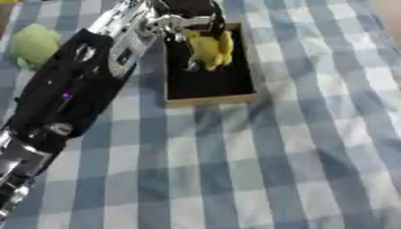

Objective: Pick up objects on the table and place them in the box.

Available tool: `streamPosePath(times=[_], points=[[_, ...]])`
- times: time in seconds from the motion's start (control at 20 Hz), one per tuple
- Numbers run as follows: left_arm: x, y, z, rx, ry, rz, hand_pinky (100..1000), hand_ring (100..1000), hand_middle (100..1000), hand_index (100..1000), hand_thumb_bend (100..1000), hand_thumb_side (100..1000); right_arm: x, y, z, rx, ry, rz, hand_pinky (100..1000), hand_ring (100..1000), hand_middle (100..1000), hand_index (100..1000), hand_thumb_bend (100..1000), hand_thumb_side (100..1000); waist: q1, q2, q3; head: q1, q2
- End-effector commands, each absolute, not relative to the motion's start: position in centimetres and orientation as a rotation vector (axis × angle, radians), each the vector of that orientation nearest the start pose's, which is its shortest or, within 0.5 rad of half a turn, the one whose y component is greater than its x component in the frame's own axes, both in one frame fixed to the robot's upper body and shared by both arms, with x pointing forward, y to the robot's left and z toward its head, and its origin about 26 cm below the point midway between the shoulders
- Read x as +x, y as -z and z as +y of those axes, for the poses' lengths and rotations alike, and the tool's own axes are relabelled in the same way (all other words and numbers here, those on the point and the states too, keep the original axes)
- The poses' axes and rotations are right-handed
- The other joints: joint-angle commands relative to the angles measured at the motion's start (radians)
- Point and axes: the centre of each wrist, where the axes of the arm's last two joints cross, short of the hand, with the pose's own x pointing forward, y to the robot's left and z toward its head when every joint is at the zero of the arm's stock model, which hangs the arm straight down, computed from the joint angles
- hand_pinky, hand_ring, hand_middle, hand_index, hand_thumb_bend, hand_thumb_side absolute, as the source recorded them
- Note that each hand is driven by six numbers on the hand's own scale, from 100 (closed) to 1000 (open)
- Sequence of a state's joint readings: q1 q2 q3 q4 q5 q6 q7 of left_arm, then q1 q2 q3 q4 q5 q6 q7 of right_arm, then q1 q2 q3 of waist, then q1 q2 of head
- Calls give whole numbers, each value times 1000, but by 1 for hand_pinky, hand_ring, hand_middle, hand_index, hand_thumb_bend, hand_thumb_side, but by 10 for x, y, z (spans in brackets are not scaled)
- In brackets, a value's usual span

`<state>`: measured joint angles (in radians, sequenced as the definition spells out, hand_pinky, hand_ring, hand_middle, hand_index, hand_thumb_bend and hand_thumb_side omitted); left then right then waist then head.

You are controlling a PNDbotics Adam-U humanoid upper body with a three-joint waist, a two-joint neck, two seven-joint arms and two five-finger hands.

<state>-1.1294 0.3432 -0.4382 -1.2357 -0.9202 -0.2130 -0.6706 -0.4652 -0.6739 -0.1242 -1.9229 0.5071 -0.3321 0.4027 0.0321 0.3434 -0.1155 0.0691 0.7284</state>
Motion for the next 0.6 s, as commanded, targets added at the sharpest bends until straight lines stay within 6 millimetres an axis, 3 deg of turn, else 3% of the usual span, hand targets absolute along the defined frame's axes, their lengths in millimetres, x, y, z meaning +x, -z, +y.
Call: streamPosePath(times=[0.05, 0.15, 0.3, 0.45, 0.6], points=[[439, -301, 126, -1239, -2709, 1884, 913, 932, 862, 882, 605, 543, 302, -303, -329, 1293, 1850, 2670, 709, 818, 856, 821, 100, 100, -8, -24, 1, 0, -2], [439, -303, 128, -1242, -2695, 1892, 924, 944, 872, 891, 583, 616, 302, -302, -329, 1294, 1850, 2671, 709, 818, 856, 821, 100, 100, -10, -25, 3, 1, -2], [437, -308, 130, -1236, -2646, 1945, 926, 946, 872, 893, 545, 619, 302, -302, -329, 1295, 1851, 2672, 710, 819, 857, 821, 100, 100, -12, -27, 7, 1, -1], [426, -325, 134, -1267, -2524, 2026, 920, 940, 863, 886, 507, 463, 302, -301, -330, 1305, 1857, 2669, 712, 819, 857, 821, 100, 100, -12, -29, 14, -4, 3], [405, -352, 152, -1342, -2369, 2096, 910, 929, 848, 866, 550, 249, 301, -301, -333, 1325, 1868, 2661, 711, 819, 857, 821, 100, 100, -6, -34, 27, -17, 14]])
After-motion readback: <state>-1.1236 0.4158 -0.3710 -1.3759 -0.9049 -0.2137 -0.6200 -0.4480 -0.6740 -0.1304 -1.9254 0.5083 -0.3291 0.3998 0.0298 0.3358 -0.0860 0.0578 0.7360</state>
